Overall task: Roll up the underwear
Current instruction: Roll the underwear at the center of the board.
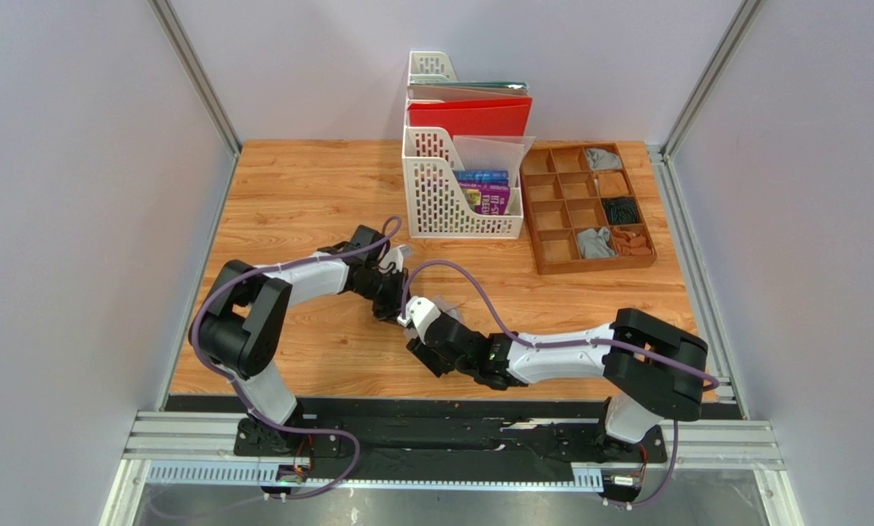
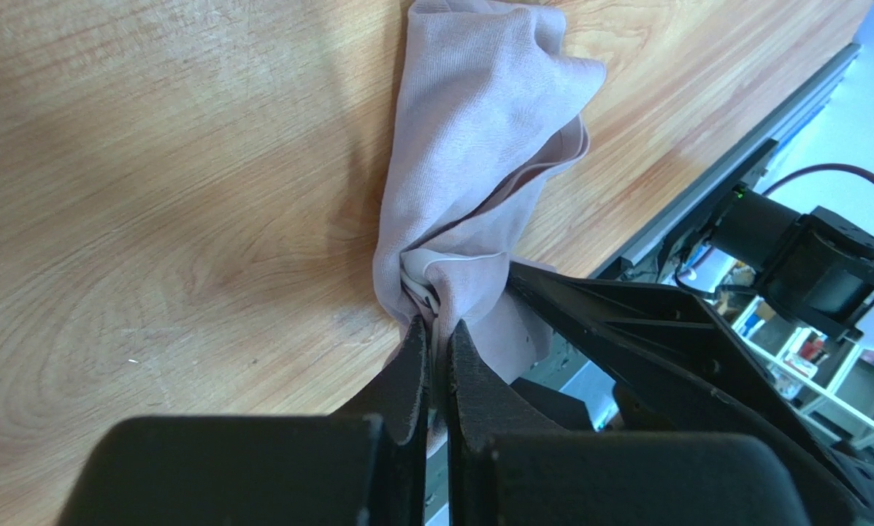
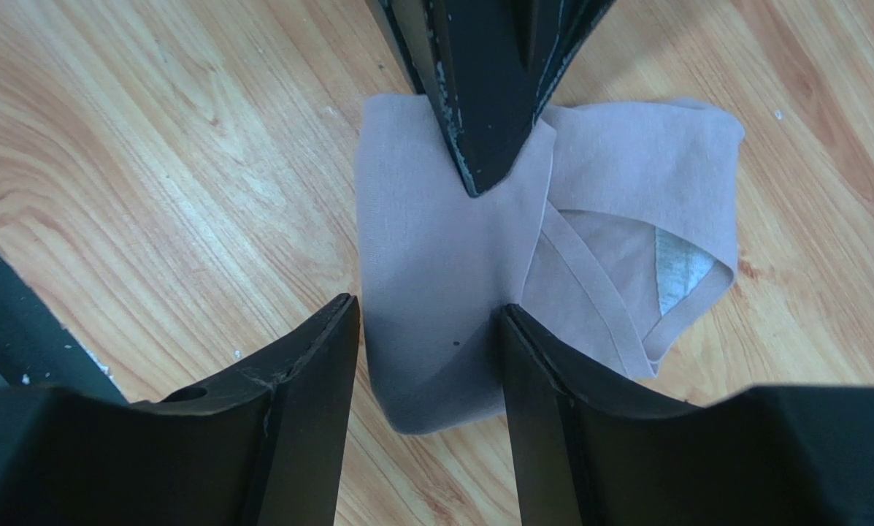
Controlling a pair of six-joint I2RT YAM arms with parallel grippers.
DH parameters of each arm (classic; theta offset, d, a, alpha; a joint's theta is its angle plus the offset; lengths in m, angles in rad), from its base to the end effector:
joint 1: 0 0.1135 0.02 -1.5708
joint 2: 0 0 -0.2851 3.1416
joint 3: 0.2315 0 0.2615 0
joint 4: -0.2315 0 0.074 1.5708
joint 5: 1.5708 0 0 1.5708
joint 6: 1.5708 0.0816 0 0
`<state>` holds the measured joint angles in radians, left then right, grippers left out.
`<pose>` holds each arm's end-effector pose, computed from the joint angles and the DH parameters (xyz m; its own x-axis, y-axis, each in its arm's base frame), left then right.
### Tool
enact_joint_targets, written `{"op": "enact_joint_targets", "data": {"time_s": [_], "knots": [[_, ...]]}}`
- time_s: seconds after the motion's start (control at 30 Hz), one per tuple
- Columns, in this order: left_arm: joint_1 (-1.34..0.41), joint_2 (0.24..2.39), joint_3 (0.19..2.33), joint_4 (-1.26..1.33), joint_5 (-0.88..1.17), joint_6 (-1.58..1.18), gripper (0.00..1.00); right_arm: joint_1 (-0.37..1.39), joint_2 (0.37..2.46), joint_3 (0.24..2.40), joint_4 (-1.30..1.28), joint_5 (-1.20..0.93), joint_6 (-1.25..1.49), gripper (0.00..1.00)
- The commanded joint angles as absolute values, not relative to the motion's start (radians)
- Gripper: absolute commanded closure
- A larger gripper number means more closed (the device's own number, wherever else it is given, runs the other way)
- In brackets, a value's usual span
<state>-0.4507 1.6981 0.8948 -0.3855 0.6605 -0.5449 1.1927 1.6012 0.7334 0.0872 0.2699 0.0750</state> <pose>0.2732 -0.1878 0.1263 -0.9993 0.0289 -0.0237 0.0373 0.7322 -0.6801 0.1485 0.3149 0.1357 -0.3209 -0.6123 -0.7226 -0.8040 0.5794 -0.1339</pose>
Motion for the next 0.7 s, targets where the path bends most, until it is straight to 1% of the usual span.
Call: {"op": "enact_joint_targets", "data": {"time_s": [0.0, 0.2, 0.27, 0.3, 0.33, 0.4, 0.43, 0.47, 0.5, 0.53, 0.57, 0.6, 0.67], "knots": [[-0.431, 1.7, 0.923, -0.385, 0.719, -0.554, 1.0, 1.215, 1.624, 0.729, 0.089, 0.414, 0.143, 0.48], [-0.42, 1.71, 0.923, -0.377, 0.752, -0.555, 1.0, 1.233, 1.641, 0.729, 0.08, 0.48, 0.16, 0.49], [-0.419, 1.715, 0.923, -0.371, 0.762, -0.558, 1.0, 1.232, 1.657, 0.736, 0.075, 0.485, 0.166, 0.53], [-0.419, 1.715, 0.923, -0.371, 0.764, -0.558, 1.0, 1.232, 1.661, 0.739, 0.072, 0.483, 0.169, 0.57], [-0.419, 1.717, 0.923, -0.371, 0.764, -0.557, 1.0, 1.233, 1.666, 0.741, 0.072, 0.48, 0.169, 0.67], [-0.419, 1.712, 0.92, -0.371, 0.762, -0.552, 1.0, 1.232, 1.666, 0.745, 0.069, 0.468, 0.169, 0.76], [-0.419, 1.707, 0.919, -0.373, 0.761, -0.551, 1.0, 1.232, 1.664, 0.747, 0.066, 0.462, 0.167, 0.84], [-0.417, 1.703, 0.914, -0.371, 0.755, -0.551, 0.95, 1.23, 1.66, 0.747, 0.063, 0.442, 0.164, 0.88], [-0.416, 1.7, 0.911, -0.371, 0.752, -0.552, 0.87, 1.23, 1.66, 0.75, 0.058, 0.43, 0.163, 0.94], [-0.414, 1.689, 0.908, -0.365, 0.752, -0.557, 0.77, 1.229, 1.658, 0.752, 0.051, 0.404, 0.157, 0.96], [-0.411, 1.681, 0.894, -0.353, 0.761, -0.563, 0.57, 1.227, 1.657, 0.756, 0.043, 0.391, 0.155, 0.97], [-0.408, 1.657, 0.887, -0.33, 0.762, -0.571, 0.5, 1.227, 1.654, 0.765, 0.035, 0.376, 0.153, 0.99], [-0.4, 1.623, 0.865, -0.316, 0.723, -0.591, 0.42, 1.224, 1.649, 0.773, 0.012, 0.328, 0.152, 1.0]]}}
